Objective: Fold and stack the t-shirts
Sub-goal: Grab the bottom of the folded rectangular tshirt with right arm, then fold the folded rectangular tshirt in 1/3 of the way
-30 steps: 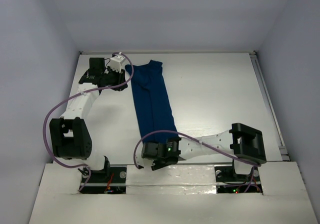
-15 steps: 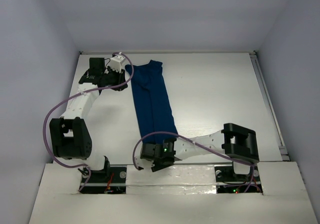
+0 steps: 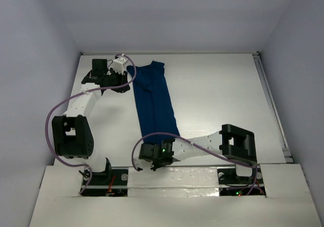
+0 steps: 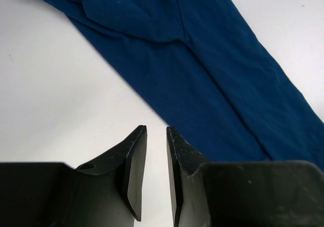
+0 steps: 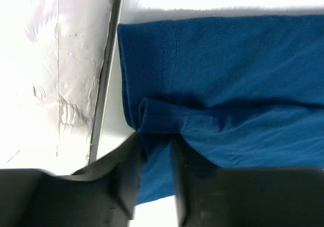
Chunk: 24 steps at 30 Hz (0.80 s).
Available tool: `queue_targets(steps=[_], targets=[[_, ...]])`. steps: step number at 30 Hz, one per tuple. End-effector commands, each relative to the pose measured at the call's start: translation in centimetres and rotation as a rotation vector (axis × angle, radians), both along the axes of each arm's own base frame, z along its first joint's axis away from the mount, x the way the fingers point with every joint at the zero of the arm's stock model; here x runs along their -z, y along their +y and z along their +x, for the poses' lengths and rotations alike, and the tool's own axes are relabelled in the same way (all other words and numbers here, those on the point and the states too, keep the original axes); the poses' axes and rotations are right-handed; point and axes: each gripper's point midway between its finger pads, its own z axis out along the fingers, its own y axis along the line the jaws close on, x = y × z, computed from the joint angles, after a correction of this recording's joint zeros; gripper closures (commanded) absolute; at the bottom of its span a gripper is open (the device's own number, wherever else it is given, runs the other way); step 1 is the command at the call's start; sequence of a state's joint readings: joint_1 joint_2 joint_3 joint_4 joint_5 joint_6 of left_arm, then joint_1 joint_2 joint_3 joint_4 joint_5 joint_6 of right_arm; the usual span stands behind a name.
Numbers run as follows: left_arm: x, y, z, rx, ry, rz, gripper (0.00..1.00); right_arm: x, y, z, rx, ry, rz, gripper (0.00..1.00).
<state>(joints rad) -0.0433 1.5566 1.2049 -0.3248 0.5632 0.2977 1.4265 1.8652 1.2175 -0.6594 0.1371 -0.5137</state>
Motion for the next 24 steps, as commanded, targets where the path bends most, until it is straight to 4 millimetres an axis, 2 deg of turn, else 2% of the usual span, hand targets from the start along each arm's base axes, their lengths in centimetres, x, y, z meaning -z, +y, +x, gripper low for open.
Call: queue_targets(steps=[1,4,5,7,9,20,24], targets=[[-2.1,-0.2,1.1,0.022,-0.07,-0.019,0.81,1.7,0.5,-0.4,-0.008,0.045,-0.014,0.7],[-2.2,-0.3,1.1,0.024,-0.072,-0.02,0.81,1.6,0.5,-0.5,-0.004,0.054,-0.017,0.79],[-2.2,-0.3,1.1,0.024,-0.072,-0.02,0.81,1.6,0.3,-0.5,-0.006,0.054,-0.021,0.91],[-2.4,-0.3,1.0,0.026,-0.075,-0.022,0.81,0.7,0.3,-0.5,-0.001,0.049,0.0,1.0],[-2.3,-0.4,0.9,0.03,-0.072,-0.026,0.81,0.0,0.1,-0.6,0.0,0.049,0.014,1.0],[-2.6,-0.7,0.3,0.042,-0.068,-0.041,0.82,-7.8,-0.8,-1.1,-0.005,0.047,0.149,1.0],[-2.6,-0.7,0.4,0.045,-0.064,-0.044,0.82,-9.3,-0.7,-0.7,-0.016,0.006,0.166,1.0]])
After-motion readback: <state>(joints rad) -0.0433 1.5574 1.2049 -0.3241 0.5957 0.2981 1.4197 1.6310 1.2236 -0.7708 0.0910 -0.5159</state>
